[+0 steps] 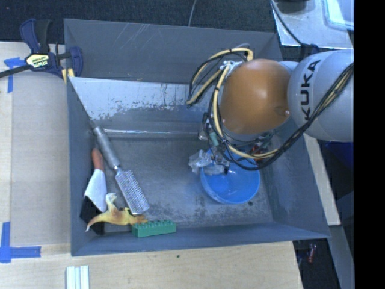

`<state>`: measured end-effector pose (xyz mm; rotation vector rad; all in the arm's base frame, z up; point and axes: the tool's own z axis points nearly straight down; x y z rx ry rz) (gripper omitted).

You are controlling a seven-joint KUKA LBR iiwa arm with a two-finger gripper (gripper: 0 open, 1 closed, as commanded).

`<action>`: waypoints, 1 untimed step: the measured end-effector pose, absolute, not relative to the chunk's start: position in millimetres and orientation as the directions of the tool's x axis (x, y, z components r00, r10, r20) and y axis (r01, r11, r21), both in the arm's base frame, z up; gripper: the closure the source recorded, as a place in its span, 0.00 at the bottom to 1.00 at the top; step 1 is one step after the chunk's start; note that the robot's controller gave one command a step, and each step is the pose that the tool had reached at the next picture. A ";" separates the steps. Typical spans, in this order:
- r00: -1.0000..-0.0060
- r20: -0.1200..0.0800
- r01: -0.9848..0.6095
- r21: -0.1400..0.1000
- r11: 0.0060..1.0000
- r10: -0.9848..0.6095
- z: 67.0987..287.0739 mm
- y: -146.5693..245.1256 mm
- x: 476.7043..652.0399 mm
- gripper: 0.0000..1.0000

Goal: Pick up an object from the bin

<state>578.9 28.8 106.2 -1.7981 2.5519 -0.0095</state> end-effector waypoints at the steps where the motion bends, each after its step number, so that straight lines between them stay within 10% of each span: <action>1: -0.337 -0.015 -0.941 -0.021 0.337 -0.942 147.3 29.0 580.4 1.00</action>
Offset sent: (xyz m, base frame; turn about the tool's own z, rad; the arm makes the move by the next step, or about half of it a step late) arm 0.0009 0.0001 0.0468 0.0000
